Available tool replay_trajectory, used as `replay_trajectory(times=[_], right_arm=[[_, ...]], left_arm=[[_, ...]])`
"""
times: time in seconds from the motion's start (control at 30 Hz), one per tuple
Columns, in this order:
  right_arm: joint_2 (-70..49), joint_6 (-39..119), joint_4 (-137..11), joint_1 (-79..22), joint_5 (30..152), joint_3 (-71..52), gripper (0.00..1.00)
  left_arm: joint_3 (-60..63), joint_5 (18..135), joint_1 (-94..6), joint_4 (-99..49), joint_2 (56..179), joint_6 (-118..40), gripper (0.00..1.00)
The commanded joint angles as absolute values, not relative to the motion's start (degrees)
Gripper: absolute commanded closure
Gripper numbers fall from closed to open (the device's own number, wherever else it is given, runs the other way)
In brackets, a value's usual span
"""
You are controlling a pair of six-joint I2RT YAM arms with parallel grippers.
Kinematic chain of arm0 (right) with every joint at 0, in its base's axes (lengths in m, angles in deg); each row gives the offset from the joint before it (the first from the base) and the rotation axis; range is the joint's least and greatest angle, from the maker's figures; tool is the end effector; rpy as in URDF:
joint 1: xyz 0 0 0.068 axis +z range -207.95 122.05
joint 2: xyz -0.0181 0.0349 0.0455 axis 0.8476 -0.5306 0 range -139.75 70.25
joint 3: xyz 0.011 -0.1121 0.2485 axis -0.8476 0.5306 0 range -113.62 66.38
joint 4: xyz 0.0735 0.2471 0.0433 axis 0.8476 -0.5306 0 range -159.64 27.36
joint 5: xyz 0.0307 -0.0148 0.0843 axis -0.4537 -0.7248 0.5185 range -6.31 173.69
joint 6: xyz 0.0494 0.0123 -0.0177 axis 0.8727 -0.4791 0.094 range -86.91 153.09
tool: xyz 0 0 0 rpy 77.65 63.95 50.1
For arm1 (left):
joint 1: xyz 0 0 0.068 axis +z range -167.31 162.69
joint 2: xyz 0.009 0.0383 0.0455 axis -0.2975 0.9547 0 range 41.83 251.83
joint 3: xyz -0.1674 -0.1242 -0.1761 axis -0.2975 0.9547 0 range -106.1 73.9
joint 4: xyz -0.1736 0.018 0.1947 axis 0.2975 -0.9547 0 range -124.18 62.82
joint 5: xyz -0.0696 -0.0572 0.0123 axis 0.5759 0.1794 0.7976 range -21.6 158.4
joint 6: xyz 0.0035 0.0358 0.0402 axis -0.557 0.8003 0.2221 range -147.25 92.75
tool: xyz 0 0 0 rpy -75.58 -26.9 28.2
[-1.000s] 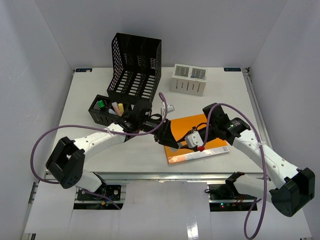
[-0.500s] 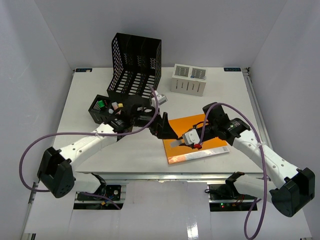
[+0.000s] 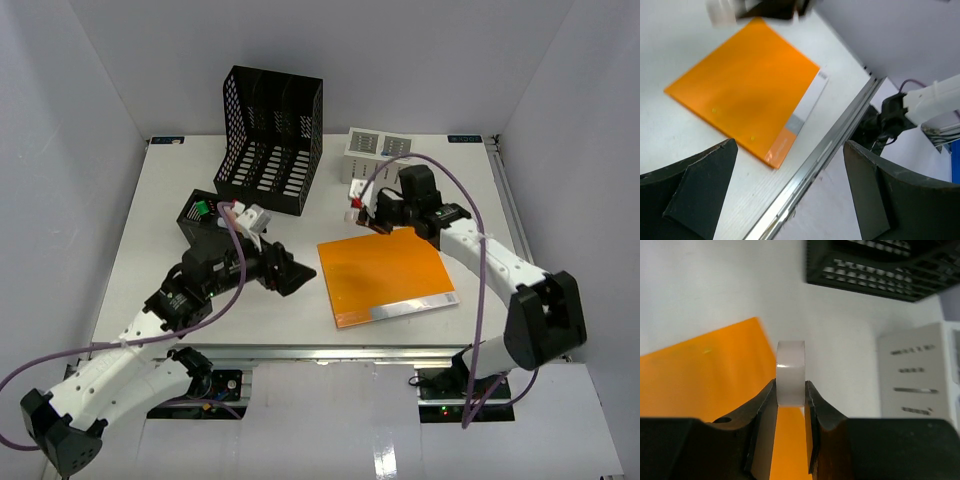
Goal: Organize the desk
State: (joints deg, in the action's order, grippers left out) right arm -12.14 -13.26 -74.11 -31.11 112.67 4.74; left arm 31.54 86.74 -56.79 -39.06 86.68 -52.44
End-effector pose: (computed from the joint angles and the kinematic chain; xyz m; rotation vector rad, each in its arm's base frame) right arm 0.2816 0.1618 0.2884 -1.4580 1.4728 0.3307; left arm 0.1354 -0.1260 0.3223 0.4807 1.8886 -1.0665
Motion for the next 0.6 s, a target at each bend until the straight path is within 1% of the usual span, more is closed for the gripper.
replay_trajectory(times=[0.0, 0.1, 0.23, 0.4, 0.57], right_arm=[[-26.6, 10.5, -62.2, -33.6, 96.9, -15.5, 0.92], [-32.9, 13.0, -58.3, -33.8, 89.6, -22.9, 0.92], [-41.5, 15.6, -56.9, -34.5, 81.2, -33.6, 0.92], [-48.5, 17.1, -56.8, -36.0, 80.5, -40.4, 0.92], [-50.6, 18.2, -56.7, -36.6, 81.1, -40.5, 0.92]], left_arm=[[41.7, 83.8, -56.8, -37.6, 80.7, -58.5, 0.02], [45.1, 84.3, -56.8, -36.3, 78.9, -60.5, 0.02], [48.6, 85.3, -56.8, -33.7, 78.2, -62.8, 0.02], [51.1, 84.9, -56.8, -31.6, 78.3, -63.9, 0.02], [51.7, 84.7, -56.8, -31.6, 78.8, -64.0, 0.02]])
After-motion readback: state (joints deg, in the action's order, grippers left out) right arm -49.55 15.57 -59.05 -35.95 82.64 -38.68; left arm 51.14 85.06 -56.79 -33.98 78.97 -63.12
